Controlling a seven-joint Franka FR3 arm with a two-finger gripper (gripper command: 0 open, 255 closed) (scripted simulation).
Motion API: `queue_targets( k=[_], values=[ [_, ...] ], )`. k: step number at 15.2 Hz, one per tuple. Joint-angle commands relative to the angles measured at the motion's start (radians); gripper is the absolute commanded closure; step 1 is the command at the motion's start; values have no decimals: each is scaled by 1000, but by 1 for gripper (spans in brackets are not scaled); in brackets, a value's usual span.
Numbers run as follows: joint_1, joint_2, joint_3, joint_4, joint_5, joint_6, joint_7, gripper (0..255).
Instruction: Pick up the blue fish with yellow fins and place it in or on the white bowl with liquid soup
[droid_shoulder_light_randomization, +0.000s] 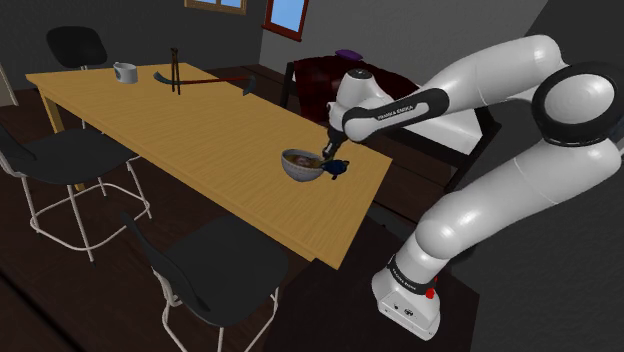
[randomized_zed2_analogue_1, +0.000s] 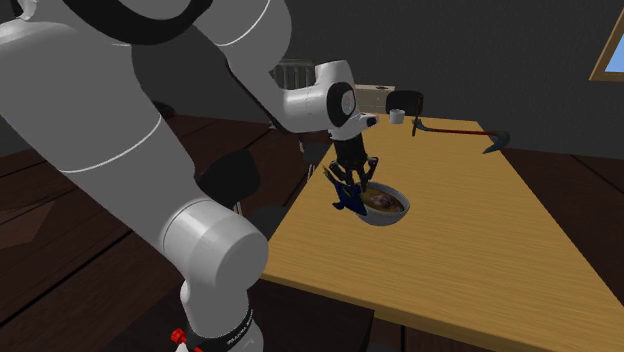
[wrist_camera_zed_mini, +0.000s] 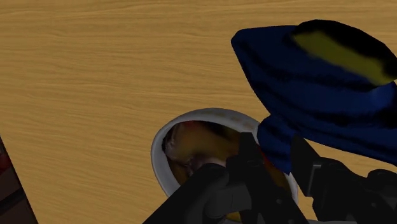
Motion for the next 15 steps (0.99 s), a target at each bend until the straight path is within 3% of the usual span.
queue_targets(
  k=[1,4,15],
  values=[
    [4,-22,0,10,9,-32,-11,255],
    [8,-42,0,28,20,-69,-23,255],
    [14,390,-9,493,70,-94,-68,255]
  ],
)
